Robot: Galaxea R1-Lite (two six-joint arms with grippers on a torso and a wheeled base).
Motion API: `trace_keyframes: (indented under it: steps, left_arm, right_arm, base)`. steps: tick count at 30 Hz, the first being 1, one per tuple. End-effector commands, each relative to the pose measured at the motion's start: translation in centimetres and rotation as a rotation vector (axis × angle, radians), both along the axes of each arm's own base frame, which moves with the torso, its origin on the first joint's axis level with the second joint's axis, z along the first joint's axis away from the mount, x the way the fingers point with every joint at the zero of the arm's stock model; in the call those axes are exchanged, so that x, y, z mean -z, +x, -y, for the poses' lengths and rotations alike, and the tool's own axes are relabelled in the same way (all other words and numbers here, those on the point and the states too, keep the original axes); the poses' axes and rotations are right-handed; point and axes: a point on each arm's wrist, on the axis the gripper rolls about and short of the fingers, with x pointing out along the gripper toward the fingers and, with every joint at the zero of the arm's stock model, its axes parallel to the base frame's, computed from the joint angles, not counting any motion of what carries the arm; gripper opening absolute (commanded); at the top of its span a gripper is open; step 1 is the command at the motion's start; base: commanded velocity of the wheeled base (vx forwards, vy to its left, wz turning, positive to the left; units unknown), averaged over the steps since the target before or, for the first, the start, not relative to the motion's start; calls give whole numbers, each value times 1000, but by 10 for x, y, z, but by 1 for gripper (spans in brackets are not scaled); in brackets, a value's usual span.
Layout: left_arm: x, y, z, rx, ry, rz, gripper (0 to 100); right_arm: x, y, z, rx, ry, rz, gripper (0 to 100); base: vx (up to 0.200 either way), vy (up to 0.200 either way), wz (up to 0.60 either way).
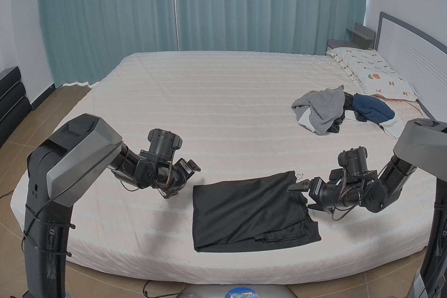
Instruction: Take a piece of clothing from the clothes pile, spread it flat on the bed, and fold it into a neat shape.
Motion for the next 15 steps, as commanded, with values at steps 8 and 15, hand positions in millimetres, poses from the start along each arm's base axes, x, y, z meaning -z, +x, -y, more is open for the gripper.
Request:
trace_keyframes:
  steps: [8, 15]
  left_arm:
    - [-5, -4, -7, -14, -3, -5, 100]
    - [-4, -4, -7, -15, -1, -6, 100]
  right_arm:
    - [-4, -17, 2, -13, 6, 5, 100]
    - [10, -15, -7, -25, -15, -24, 100]
  base:
    - [0, 0, 0]
    - [0, 0, 0]
